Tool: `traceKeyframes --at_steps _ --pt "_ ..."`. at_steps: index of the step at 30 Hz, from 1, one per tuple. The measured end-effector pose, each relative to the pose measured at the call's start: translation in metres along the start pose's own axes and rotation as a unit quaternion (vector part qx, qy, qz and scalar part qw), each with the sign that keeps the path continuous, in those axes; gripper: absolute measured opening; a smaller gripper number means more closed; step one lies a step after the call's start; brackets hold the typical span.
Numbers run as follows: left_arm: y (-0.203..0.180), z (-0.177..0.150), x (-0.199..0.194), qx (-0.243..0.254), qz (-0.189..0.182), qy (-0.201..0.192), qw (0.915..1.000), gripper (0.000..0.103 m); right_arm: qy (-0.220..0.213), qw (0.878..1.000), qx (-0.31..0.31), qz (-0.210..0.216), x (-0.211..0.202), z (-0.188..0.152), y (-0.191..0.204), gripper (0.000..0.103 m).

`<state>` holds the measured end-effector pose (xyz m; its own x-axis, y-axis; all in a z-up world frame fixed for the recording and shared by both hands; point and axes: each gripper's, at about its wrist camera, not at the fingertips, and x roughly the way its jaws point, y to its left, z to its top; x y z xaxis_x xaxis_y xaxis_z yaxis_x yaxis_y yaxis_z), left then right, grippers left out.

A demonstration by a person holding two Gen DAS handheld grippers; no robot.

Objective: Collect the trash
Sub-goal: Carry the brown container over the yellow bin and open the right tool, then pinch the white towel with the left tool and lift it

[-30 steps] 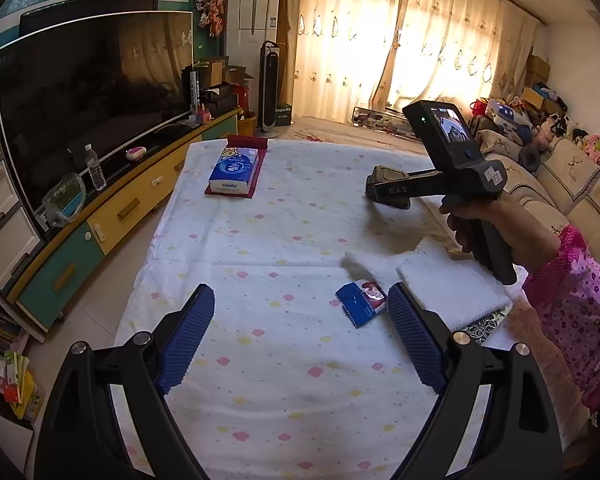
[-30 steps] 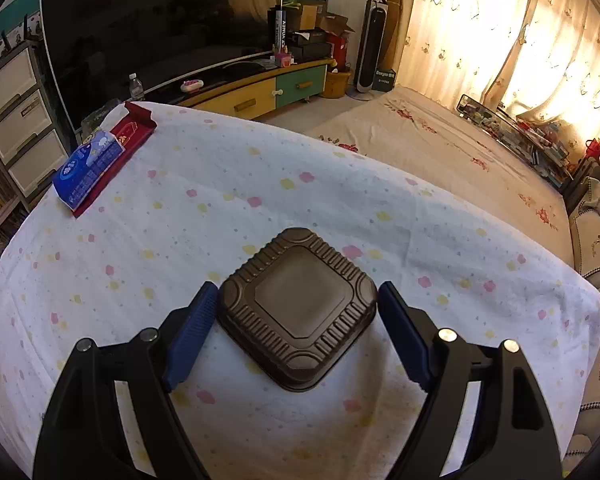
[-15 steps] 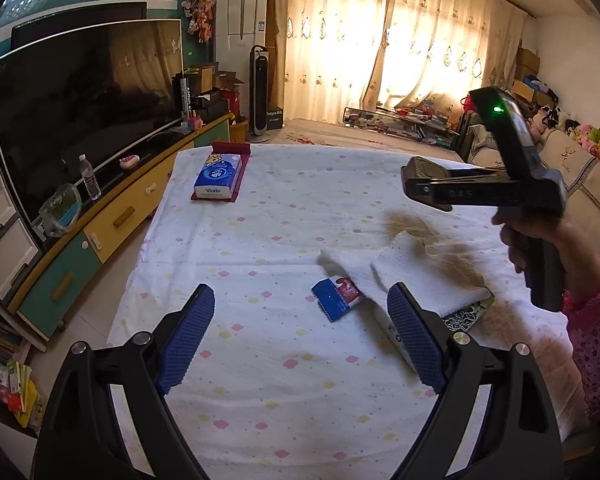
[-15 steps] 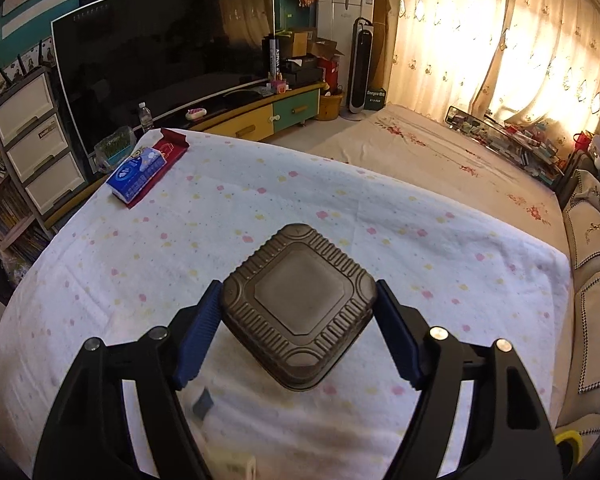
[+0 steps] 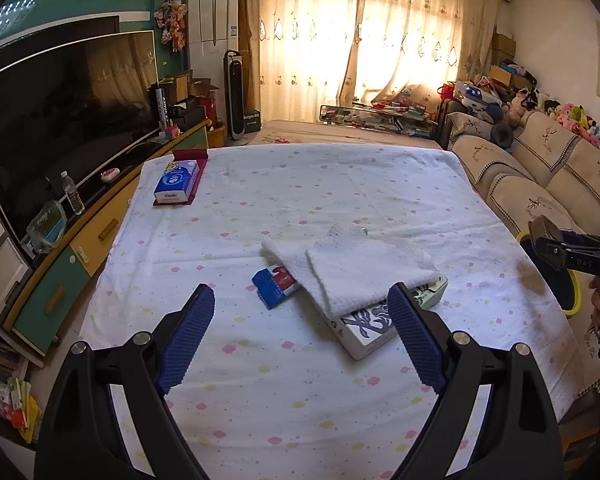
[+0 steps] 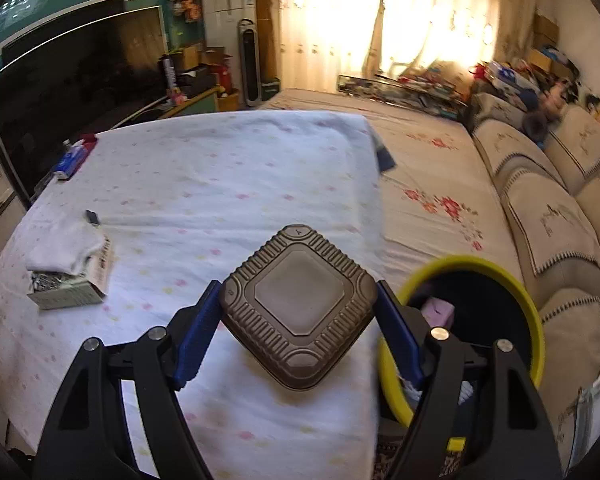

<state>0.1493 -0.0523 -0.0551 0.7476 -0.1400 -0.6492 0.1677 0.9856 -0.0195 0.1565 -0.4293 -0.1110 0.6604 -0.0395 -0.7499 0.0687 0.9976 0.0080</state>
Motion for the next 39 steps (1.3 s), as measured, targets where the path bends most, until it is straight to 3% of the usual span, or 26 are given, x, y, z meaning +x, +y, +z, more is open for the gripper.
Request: traceKeyframes --at_steps 4,8,14,16,31,39 --pt "-0.015 0.001 0.001 0.011 -0.007 0.002 0.9999 0.087 0.02 0.997 0.051 -0.049 0.01 -0.021 -0.056 0.072" --pt "-0.028 0.003 0.002 0.02 -0.01 0.006 0.9997 0.087 0.035 0.993 0.084 -0.071 0.026 -0.033 -0.092 0.072" --pt "-0.042 0.007 0.001 0.034 -0.009 0.007 0.9993 0.087 0.055 0.987 0.124 -0.086 0.05 -0.042 -0.119 0.074" --pt "-0.045 0.007 0.001 0.037 -0.01 0.009 0.9992 0.087 0.052 0.986 0.132 -0.088 0.051 -0.045 -0.122 0.079" --pt "-0.055 0.006 0.034 0.055 -0.028 0.042 0.9972 0.087 0.02 0.993 0.088 -0.071 0.033 -0.037 -0.091 0.08" --pt "-0.077 0.017 0.078 0.082 -0.033 0.063 0.9941 0.077 0.027 0.995 0.074 -0.058 0.038 -0.035 -0.077 0.08"
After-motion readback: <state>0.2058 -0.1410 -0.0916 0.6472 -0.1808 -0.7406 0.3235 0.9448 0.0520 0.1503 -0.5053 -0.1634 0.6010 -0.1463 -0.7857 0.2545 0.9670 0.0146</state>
